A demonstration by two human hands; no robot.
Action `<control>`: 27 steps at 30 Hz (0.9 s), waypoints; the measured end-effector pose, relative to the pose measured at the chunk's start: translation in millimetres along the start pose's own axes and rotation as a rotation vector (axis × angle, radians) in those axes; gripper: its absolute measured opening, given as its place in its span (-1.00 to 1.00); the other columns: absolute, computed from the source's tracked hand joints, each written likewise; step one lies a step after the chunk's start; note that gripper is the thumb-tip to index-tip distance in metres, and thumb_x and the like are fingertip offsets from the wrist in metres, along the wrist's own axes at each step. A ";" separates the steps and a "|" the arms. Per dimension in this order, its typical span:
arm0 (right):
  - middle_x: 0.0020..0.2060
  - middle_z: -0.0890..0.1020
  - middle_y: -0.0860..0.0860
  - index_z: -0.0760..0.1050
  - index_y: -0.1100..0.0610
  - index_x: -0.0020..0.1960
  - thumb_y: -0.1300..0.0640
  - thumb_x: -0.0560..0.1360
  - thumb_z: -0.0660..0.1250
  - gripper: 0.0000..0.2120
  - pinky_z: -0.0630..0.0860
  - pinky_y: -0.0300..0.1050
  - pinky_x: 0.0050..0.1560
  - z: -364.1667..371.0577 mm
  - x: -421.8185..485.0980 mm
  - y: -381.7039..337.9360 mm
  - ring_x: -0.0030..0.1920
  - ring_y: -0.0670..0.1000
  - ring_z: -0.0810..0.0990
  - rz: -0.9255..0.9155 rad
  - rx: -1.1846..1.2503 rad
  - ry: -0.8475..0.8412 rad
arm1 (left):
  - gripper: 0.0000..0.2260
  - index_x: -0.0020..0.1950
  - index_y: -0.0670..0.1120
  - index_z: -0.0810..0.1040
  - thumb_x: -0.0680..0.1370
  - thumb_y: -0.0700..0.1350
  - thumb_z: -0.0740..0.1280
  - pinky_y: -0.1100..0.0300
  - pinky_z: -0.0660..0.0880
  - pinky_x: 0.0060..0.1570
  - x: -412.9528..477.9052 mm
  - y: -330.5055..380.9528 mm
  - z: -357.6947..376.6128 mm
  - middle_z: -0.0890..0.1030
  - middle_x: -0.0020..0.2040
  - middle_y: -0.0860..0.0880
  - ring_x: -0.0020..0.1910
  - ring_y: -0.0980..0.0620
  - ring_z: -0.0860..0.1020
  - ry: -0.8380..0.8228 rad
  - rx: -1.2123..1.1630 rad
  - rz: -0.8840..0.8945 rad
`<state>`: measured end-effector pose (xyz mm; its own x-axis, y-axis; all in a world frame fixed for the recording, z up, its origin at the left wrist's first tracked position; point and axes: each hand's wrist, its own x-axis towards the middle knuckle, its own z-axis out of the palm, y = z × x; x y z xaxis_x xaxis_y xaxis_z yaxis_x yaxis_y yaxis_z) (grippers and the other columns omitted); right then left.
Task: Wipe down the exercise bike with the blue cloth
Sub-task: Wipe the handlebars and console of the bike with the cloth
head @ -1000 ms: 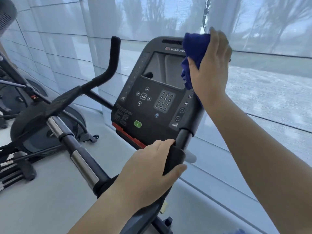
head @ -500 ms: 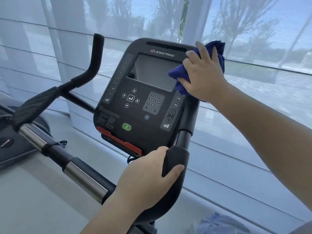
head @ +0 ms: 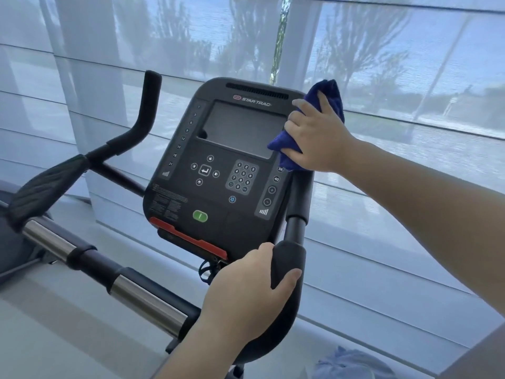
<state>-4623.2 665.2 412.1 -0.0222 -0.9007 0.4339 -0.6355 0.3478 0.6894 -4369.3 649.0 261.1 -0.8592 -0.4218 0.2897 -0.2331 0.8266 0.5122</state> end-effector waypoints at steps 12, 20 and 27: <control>-0.36 0.51 0.02 0.48 0.13 -0.29 -0.24 0.40 0.07 -0.54 0.33 0.06 -0.04 -6.4 24.3 9.3 -0.23 0.11 0.44 -0.174 -0.135 -0.005 | -0.66 0.11 0.14 0.30 0.52 0.34 0.02 0.12 0.48 -0.06 -2.4 1.2 0.2 0.51 -0.08 0.13 -0.06 0.06 0.52 0.015 0.014 0.002; -0.31 0.50 0.01 0.48 0.11 -0.22 -0.23 0.42 0.12 -0.59 0.31 0.10 0.12 -0.5 11.4 14.0 -0.16 0.13 0.46 -0.279 -0.081 0.068 | -0.65 0.12 0.15 0.29 0.52 0.35 0.01 0.16 0.44 -0.08 -1.9 0.7 -0.9 0.51 -0.06 0.15 -0.03 0.09 0.51 0.004 -0.002 0.012; -0.39 0.52 -0.01 0.49 0.11 -0.29 -0.23 0.40 0.14 -0.58 0.39 0.01 -0.03 -12.1 24.2 18.5 -0.25 0.11 0.46 -0.304 -0.041 0.053 | -0.66 0.11 0.15 0.29 0.52 0.34 0.01 0.15 0.44 -0.07 -2.2 0.6 -1.2 0.52 -0.05 0.15 -0.02 0.09 0.51 0.000 -0.009 0.005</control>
<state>-4626.2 653.0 442.3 0.2050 -0.9505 0.2333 -0.5755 0.0757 0.8143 -4367.0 650.0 261.7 -0.8604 -0.4173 0.2926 -0.2243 0.8256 0.5178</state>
